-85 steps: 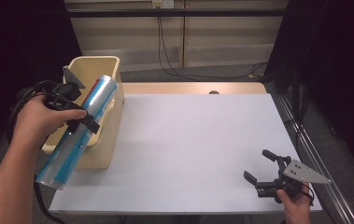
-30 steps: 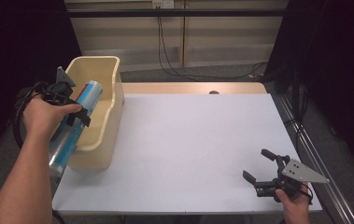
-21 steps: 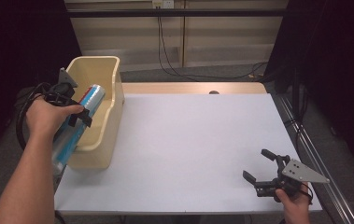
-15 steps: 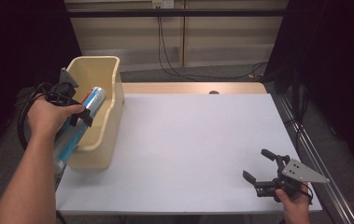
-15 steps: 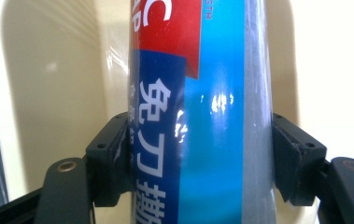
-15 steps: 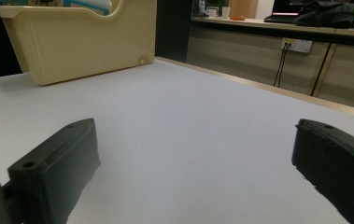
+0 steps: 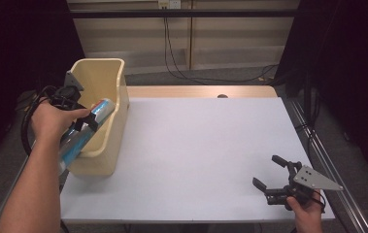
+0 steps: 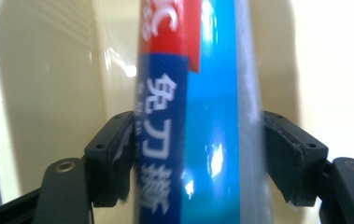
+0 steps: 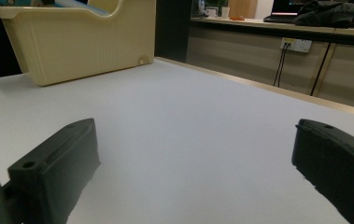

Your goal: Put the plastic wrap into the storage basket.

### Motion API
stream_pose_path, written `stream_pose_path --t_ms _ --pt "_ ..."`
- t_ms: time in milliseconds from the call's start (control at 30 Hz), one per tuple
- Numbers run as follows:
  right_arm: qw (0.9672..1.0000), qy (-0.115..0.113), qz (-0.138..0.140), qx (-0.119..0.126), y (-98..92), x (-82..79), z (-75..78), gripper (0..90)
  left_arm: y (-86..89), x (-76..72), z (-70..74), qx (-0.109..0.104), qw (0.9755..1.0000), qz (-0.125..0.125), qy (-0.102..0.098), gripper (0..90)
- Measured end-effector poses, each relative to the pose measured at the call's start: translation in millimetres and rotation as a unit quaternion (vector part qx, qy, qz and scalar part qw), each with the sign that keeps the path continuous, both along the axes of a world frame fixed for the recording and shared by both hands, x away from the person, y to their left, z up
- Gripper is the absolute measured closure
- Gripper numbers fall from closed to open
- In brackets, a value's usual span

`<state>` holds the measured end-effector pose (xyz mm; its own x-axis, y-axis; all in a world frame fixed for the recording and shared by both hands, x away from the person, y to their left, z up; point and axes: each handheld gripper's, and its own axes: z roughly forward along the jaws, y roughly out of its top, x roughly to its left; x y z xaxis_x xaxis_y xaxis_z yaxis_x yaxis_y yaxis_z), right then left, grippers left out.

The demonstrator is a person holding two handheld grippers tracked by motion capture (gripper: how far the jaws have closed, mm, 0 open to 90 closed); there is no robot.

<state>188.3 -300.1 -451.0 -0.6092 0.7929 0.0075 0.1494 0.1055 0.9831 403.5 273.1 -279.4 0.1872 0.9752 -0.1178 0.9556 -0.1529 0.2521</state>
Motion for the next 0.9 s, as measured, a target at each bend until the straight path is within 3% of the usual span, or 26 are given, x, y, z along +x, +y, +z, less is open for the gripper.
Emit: stream_pose_path --t_ms 67,200,433,567,900 --pt "1.0000 0.000 0.000 -0.001 -0.1 0.0 -0.1 0.6 -3.0 -1.3 18.6 -0.001 0.9998 -0.007 -0.020 31.9" --pt "1.0000 -0.001 0.000 -0.001 0.4 -0.4 0.9 0.5 -12.0 -5.6 35.3 -0.012 0.9996 -0.020 -0.017 27.6" --pt "1.0000 -0.003 0.002 0.000 0.9 -1.6 1.5 0.6 -24.5 -8.6 27.9 -0.038 0.9984 -0.029 -0.030 22.0" --pt "1.0000 -0.003 0.002 -0.002 0.7 0.0 1.1 0.5 -30.3 -9.5 26.3 -0.040 0.9978 -0.035 -0.040 20.8" --pt "1.0000 -0.003 0.003 0.000 1.8 -0.2 1.6 0.5 -49.0 -11.8 27.2 -0.052 0.9962 -0.060 -0.036 18.5"
